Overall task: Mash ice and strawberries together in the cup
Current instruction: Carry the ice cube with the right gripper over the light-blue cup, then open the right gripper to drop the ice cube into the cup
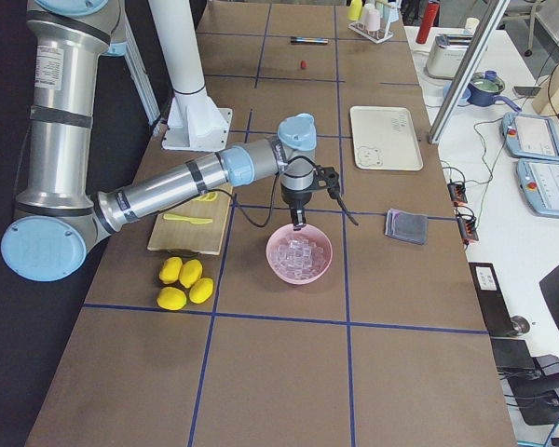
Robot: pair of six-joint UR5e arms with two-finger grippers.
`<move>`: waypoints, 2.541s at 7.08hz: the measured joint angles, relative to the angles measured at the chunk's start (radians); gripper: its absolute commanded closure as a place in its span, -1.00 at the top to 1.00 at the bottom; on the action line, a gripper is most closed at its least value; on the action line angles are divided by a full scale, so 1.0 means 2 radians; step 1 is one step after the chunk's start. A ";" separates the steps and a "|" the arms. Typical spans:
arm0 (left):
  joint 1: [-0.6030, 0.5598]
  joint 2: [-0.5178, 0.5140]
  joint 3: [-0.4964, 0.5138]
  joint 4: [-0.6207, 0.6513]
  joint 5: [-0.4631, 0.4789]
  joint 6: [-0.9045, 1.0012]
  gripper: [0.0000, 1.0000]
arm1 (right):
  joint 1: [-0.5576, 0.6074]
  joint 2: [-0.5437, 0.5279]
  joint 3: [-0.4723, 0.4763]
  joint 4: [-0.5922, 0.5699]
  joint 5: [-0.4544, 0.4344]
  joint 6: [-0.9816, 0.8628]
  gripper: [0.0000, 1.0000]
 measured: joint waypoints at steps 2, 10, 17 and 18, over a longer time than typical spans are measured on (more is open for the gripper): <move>0.000 0.000 0.000 0.000 0.000 0.001 1.00 | -0.035 0.101 -0.010 -0.060 0.001 0.040 -1.00; 0.001 0.000 0.007 0.000 0.000 -0.002 1.00 | -0.338 0.466 -0.232 -0.058 -0.156 0.359 -1.00; 0.001 0.000 0.005 -0.001 0.001 -0.002 1.00 | -0.359 0.491 -0.297 -0.014 -0.174 0.368 0.10; 0.001 0.000 0.004 0.000 0.001 -0.003 1.00 | -0.359 0.491 -0.297 -0.014 -0.175 0.367 0.50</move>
